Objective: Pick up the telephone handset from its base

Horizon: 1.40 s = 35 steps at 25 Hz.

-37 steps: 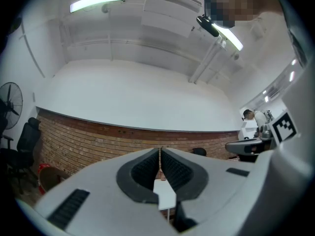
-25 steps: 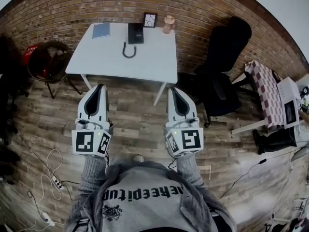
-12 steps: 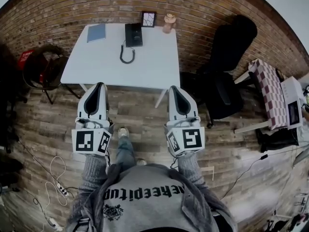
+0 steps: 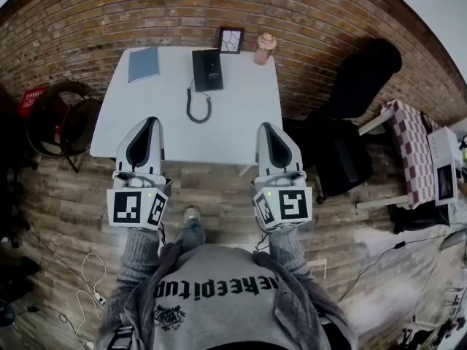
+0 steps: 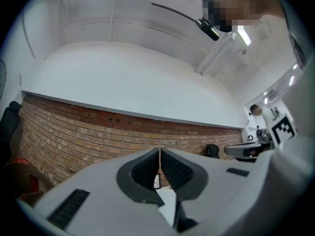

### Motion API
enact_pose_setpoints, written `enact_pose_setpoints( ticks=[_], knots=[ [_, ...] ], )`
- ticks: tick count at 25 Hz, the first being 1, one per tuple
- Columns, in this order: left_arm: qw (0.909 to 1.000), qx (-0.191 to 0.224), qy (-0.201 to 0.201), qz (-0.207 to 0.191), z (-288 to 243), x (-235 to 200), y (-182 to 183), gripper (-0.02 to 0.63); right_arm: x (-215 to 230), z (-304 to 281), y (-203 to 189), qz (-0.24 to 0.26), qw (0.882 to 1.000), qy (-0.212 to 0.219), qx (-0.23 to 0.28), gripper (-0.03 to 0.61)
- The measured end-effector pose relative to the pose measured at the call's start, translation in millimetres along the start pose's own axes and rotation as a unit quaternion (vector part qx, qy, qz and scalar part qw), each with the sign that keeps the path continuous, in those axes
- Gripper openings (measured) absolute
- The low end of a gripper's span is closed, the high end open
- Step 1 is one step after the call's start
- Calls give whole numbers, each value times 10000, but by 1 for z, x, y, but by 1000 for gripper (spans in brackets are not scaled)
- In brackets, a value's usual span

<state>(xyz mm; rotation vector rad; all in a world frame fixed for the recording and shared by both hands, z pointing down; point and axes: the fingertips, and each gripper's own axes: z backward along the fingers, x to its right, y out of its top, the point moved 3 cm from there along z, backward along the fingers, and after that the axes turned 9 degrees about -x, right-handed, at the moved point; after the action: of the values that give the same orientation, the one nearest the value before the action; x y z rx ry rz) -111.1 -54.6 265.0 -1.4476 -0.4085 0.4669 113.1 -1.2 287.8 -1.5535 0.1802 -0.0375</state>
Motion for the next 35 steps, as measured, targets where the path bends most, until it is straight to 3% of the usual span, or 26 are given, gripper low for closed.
enact_pose_setpoints(
  ticks=[12,22,35],
  knots=[
    [9995,-68,-318,-36,-108,-83,-8,14,-1,-121,0,-113,9994,-328,-17,3],
    [9975,-409,-548,154,-165,-104,-43,14,14,-164,-20,-144,9978,-528,-361,3],
    [9974,-593,-181,377,-236,-127,-60,14,60,-260,-31,-83,9978,-122,-644,3]
  ],
)
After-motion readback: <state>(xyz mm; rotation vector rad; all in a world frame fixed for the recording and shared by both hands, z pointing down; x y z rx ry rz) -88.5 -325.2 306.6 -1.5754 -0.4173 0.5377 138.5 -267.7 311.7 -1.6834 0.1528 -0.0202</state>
